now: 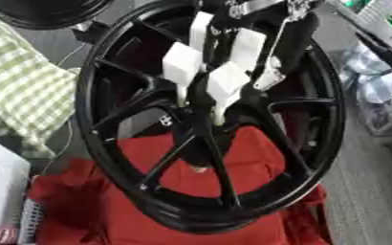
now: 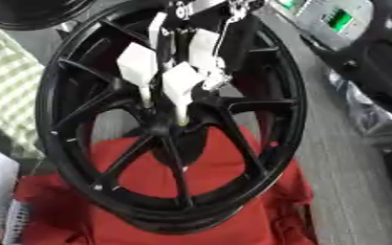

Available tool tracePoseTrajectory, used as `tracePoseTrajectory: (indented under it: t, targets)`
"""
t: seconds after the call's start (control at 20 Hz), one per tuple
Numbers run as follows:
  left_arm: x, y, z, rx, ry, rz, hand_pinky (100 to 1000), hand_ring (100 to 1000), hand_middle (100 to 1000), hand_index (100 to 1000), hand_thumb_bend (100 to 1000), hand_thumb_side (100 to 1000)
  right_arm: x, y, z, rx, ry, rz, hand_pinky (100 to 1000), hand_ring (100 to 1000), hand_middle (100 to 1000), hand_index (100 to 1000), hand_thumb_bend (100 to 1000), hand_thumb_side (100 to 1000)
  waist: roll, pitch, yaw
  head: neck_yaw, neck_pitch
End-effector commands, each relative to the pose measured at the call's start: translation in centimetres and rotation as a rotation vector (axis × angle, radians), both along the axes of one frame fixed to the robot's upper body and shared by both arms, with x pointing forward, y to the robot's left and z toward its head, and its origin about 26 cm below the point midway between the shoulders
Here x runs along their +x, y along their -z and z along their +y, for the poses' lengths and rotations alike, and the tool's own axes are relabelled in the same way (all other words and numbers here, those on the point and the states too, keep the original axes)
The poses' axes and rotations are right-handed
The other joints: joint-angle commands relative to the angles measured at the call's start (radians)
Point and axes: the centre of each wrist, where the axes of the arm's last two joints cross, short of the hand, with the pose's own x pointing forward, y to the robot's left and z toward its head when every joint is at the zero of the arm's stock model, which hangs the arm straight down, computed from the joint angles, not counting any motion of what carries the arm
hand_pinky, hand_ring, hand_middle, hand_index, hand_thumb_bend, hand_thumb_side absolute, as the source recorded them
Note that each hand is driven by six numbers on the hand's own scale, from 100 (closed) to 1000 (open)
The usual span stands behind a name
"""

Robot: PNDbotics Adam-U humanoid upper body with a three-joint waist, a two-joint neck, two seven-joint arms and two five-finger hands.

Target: Pull the pin out of the wheel hub.

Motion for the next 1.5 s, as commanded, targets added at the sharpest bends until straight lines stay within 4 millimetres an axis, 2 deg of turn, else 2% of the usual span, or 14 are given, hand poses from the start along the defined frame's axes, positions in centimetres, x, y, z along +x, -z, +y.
tracePoseTrajectory:
  t: [0.05, 0.4, 0.5, 0.8, 1.0, 1.5]
  targets:
    - [-0.2, -1.3, -0.1, 0.017, 0.008, -0.034, 801, 737, 753, 808, 817, 608, 0.0, -0.6, -0.2, -0.013, 0.0, -0.032, 804, 728, 738, 779, 494, 203, 0.004, -0.014, 0.002, -0.003, 0.006]
    - [-0.2, -1.1, -0.1, 0.019, 0.01, -0.029, 801, 737, 753, 808, 812, 608, -0.8, -0.6, -0.9, 0.001, 0.005, -0.105, 809, 739, 745, 782, 528, 199, 0.001, -0.014, 0.003, 0.032, 0.006]
    - [-0.2, -1.1, -0.1, 0.018, 0.011, -0.027, 801, 737, 753, 808, 810, 609, -1.0, -0.5, -0.8, -0.004, 0.001, -0.111, 810, 739, 745, 782, 529, 200, 0.0, -0.015, 0.004, 0.024, 0.003]
    - [-0.2, -1.1, -0.2, 0.018, 0.014, -0.023, 802, 737, 753, 808, 807, 610, -1.2, -0.4, -0.6, -0.014, -0.007, -0.106, 810, 740, 745, 783, 531, 197, -0.004, -0.016, 0.004, -0.006, -0.04]
    - [-0.2, -1.1, -0.2, 0.018, 0.013, -0.023, 802, 737, 754, 808, 804, 610, -1.0, -0.3, -0.7, -0.023, -0.007, -0.1, 810, 741, 747, 784, 533, 194, -0.004, -0.016, 0.004, -0.018, -0.056]
    - [-0.1, -1.0, -0.2, 0.018, 0.016, -0.022, 803, 738, 754, 808, 799, 612, -1.0, -0.4, -0.9, -0.027, -0.013, -0.105, 812, 742, 748, 785, 539, 188, -0.004, -0.016, 0.002, -0.034, -0.065]
